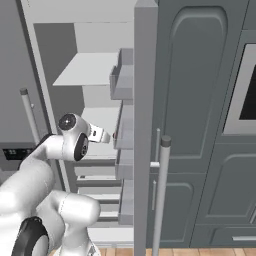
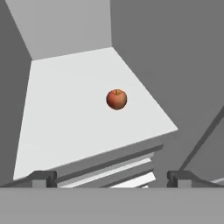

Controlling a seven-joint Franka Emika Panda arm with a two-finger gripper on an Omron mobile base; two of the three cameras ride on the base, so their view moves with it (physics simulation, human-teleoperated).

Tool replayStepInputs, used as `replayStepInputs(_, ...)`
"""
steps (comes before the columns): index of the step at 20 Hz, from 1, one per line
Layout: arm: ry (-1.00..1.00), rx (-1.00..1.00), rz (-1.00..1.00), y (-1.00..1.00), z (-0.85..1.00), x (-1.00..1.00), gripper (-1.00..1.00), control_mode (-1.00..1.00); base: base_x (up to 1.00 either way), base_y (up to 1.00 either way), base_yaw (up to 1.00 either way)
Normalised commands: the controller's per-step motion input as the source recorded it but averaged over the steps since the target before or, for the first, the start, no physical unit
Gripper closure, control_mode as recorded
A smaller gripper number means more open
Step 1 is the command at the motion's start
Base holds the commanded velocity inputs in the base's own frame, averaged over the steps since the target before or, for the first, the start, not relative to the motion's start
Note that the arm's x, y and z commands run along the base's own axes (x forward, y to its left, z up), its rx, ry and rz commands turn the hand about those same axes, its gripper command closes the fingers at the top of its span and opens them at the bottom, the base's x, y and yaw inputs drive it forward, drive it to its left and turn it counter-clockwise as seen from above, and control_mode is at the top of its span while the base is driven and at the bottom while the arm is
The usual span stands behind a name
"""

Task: Pick the tangerine and apple from the fridge and place them inside the tupperware on the counter.

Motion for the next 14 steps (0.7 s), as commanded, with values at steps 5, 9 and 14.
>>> replayStepInputs(5, 0.03, 0.01, -0.05, -0.01, -0.2, 0.52, -1.0, -1.0, 0.0, 0.0, 0.0)
replayStepInputs(9, 0.01, 0.03, -0.02, -0.11, -0.16, 0.32, -1.0, -1.0, 0.0, 0.0, 0.0)
replayStepInputs(14, 0.01, 0.07, 0.0, -0.04, -0.12, 0.3, -1.0, -1.0, 0.0, 0.0, 0.0)
